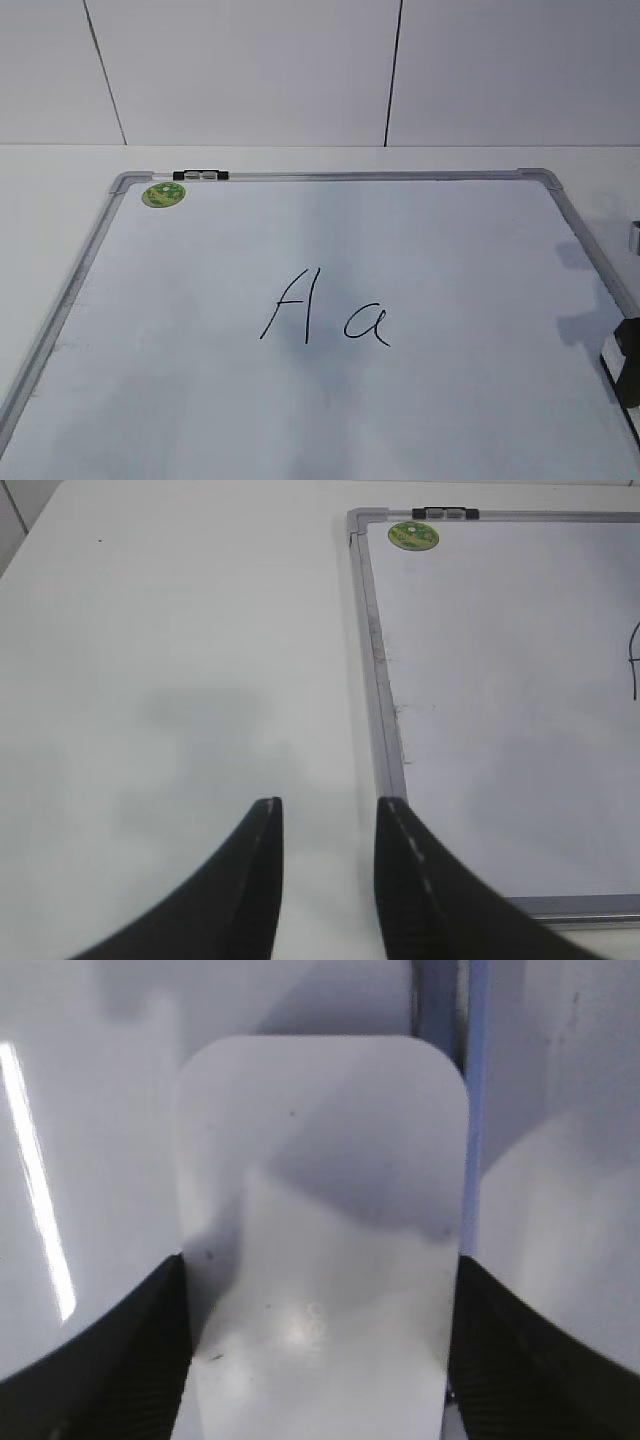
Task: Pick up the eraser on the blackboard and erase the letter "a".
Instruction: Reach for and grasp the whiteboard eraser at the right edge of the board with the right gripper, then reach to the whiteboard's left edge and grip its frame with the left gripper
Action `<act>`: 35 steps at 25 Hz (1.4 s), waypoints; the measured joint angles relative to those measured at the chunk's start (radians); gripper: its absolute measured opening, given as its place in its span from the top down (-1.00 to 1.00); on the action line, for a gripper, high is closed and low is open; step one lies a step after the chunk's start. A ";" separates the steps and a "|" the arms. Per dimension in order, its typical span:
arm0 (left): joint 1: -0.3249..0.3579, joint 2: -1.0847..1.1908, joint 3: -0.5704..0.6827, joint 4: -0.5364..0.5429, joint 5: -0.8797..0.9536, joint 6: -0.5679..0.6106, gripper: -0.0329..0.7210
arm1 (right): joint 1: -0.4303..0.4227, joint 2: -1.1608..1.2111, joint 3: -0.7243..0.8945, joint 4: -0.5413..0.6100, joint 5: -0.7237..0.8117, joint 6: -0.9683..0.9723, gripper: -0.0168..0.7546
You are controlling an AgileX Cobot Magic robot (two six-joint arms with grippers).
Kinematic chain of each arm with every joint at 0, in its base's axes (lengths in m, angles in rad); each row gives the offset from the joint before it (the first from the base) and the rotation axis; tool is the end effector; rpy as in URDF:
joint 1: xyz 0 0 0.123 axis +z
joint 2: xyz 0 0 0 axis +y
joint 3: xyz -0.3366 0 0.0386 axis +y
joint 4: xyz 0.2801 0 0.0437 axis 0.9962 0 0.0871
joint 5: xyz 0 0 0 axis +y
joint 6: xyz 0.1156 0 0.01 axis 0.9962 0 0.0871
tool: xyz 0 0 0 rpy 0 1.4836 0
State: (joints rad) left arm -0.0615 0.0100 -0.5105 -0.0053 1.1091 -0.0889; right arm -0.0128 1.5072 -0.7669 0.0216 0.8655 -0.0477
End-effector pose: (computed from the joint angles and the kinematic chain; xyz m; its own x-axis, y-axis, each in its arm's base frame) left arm -0.0109 0.0001 0.2798 -0.5011 -0.0605 -0.8633 0.0200 0.9965 -0.0814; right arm 0.2594 -0.0014 0.1888 -0.9984 -0.0209 -0.0528 -0.0217 0.9997 0.0147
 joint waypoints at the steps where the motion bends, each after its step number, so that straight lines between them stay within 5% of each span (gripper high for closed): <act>1: 0.000 0.000 0.000 0.000 0.000 0.000 0.29 | 0.000 0.000 0.000 0.000 0.000 0.000 -0.44; 35: -0.030 0.005 0.000 0.000 -0.004 0.000 0.29 | 0.000 0.000 0.000 0.041 -0.008 0.000 -0.43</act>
State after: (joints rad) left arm -0.0917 0.0147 -0.5105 -0.0053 1.1055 -0.0889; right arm -0.0128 1.5072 -0.7669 0.0623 0.8576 -0.0477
